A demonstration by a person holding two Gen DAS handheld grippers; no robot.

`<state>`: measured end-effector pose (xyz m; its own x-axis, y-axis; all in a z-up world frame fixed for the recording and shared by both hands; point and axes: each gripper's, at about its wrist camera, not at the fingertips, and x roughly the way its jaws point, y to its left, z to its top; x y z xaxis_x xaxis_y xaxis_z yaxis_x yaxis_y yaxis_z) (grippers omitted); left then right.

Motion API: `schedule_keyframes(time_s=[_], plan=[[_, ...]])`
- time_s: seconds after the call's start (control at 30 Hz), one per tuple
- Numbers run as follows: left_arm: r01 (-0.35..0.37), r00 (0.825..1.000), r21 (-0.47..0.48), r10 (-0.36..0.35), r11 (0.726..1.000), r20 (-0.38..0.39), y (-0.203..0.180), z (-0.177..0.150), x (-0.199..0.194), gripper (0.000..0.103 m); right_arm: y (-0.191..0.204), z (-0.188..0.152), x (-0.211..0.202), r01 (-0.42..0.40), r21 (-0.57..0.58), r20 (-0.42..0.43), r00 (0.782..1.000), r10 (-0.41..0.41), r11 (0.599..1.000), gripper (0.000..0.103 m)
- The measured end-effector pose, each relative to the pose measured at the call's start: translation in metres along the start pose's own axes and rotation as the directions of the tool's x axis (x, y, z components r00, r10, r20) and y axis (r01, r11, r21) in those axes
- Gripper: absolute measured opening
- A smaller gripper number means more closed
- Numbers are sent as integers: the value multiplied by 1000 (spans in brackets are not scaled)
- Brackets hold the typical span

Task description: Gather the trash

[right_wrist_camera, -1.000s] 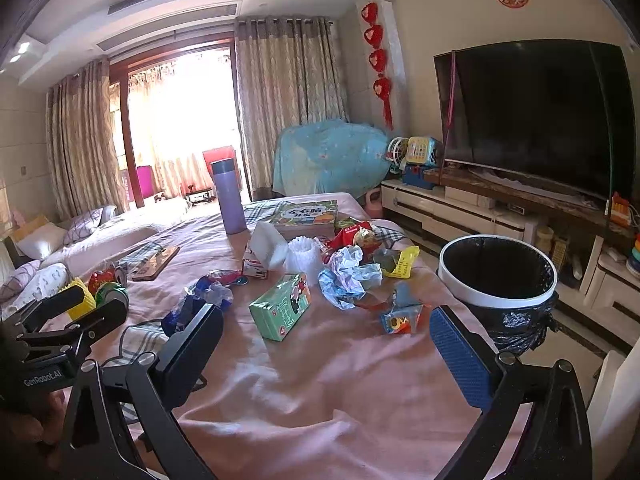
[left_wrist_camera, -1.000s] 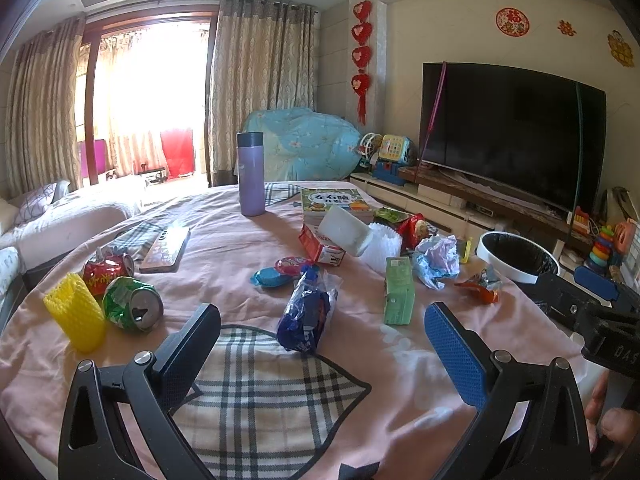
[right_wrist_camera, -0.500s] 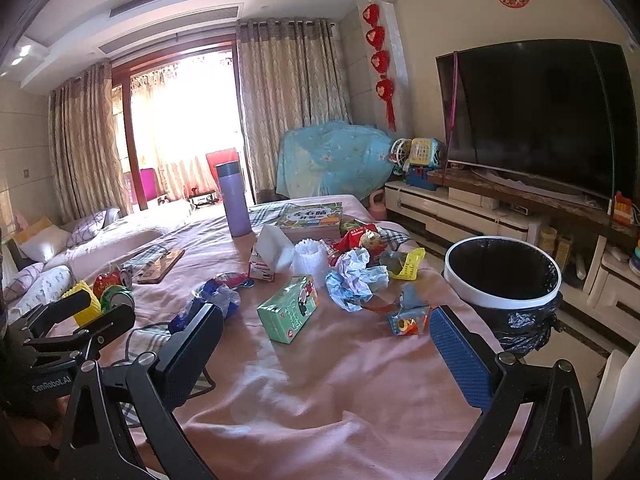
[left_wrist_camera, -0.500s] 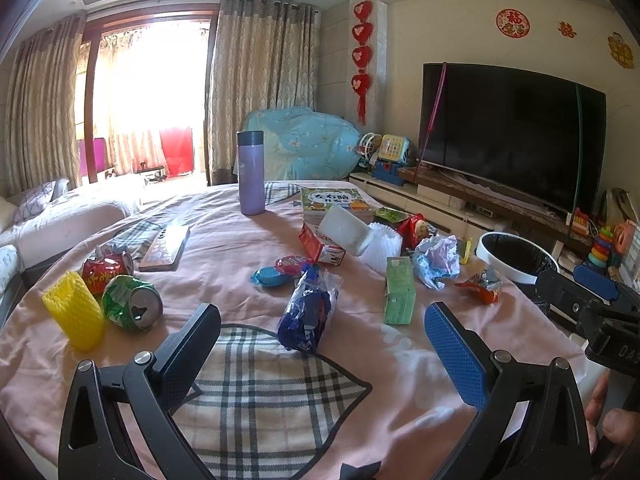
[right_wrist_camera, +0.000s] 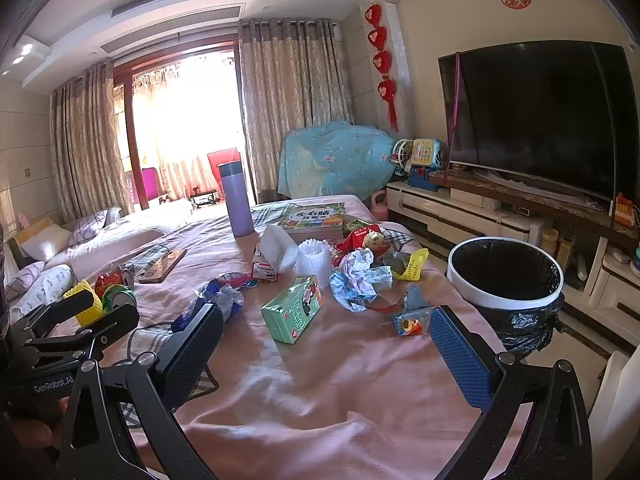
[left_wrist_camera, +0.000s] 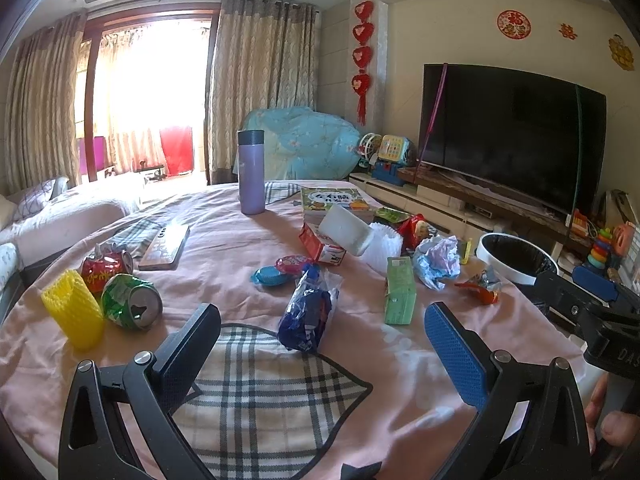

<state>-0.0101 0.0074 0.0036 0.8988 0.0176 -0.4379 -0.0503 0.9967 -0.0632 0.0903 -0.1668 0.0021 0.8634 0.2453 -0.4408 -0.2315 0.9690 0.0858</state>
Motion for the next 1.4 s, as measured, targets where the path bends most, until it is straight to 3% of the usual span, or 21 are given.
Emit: schedule_keyframes(time_s=[0.47, 0.77, 1.2, 1.4], plan=[[-5, 999, 0, 5, 1000, -37, 9, -2, 13, 102, 10, -1, 9, -18, 11, -28, 999, 19, 1000, 103], [20, 991, -7, -21, 1000, -133, 34, 6, 54, 102, 22, 0, 46, -44, -3, -110, 993, 44, 999, 103], [18, 966, -13, -21, 1000, -257, 45, 13, 133, 101, 22, -7, 133, -63, 70, -314, 946, 82, 996, 99], [47, 955, -13, -49, 999, -294, 43, 13, 161, 84, 21, -11, 166, -57, 72, -396, 915, 80, 996, 85]])
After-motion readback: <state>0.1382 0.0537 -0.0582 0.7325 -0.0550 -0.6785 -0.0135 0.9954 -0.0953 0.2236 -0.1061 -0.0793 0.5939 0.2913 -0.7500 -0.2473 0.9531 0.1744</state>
